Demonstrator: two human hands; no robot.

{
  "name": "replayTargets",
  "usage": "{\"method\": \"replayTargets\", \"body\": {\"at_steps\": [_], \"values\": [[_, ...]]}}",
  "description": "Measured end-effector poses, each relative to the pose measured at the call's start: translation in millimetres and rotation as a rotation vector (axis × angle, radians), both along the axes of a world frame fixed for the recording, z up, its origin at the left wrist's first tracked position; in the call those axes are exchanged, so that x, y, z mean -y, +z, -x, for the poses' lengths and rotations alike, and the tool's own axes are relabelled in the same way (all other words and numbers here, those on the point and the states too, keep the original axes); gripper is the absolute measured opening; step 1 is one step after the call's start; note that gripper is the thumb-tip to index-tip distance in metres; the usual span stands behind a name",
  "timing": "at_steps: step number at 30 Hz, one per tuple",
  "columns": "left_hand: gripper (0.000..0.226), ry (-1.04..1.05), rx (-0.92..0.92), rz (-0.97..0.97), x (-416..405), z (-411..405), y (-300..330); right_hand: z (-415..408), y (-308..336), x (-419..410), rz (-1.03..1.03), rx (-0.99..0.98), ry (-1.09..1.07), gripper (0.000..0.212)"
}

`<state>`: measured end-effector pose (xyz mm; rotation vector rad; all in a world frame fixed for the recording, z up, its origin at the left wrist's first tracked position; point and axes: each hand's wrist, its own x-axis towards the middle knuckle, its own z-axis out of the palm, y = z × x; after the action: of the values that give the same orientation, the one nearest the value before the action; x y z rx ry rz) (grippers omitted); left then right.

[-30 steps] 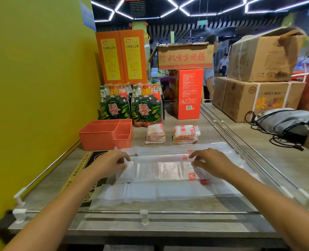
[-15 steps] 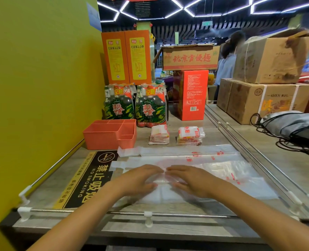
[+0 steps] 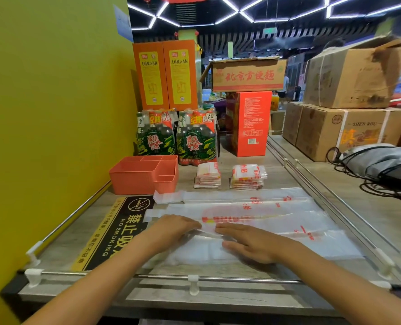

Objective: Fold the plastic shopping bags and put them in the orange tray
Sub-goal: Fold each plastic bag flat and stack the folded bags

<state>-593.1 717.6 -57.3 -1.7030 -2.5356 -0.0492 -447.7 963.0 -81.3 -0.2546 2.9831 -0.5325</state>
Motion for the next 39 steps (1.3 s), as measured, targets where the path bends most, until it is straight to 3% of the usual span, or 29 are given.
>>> {"method": "replayTargets", "body": {"at_steps": [4, 14, 20, 23, 30, 35, 39], "values": [[0.047, 0.074, -0.05, -0.026, 30.4, 9.9, 4.4, -3.0, 0.5, -2.7, -0.003, 0.008, 0.001, 0.057], [0.031, 0.17, -0.114, -0.163, 73.5, 29.8, 0.2, -3.3, -0.5, -1.2, 0.004, 0.009, 0.0, 0.057], [0.048, 0.247, 0.179, -0.169, 70.4, 30.5, -0.3, -3.0, -1.6, -0.6, -0.003, 0.006, 0.0, 0.059], [0.06, 0.22, 0.124, -0.075, 61.2, 27.3, -2.4, -1.9, -3.6, -1.3, -0.006, 0.003, 0.003, 0.062], [0.025, 0.125, -0.053, -0.174, 63.6, 35.3, -8.3, -0.1, -9.2, -4.5, 0.005, -0.009, -0.001, 0.062], [0.022, 0.147, -0.122, -0.286, 75.5, 40.4, -4.7, -0.1, -10.0, -5.2, 0.026, -0.003, -0.007, 0.061], [0.028, 0.161, -0.018, -0.366, 81.5, 46.6, -6.6, 0.7, -10.8, -5.5, 0.032, -0.003, -0.008, 0.06]]}}
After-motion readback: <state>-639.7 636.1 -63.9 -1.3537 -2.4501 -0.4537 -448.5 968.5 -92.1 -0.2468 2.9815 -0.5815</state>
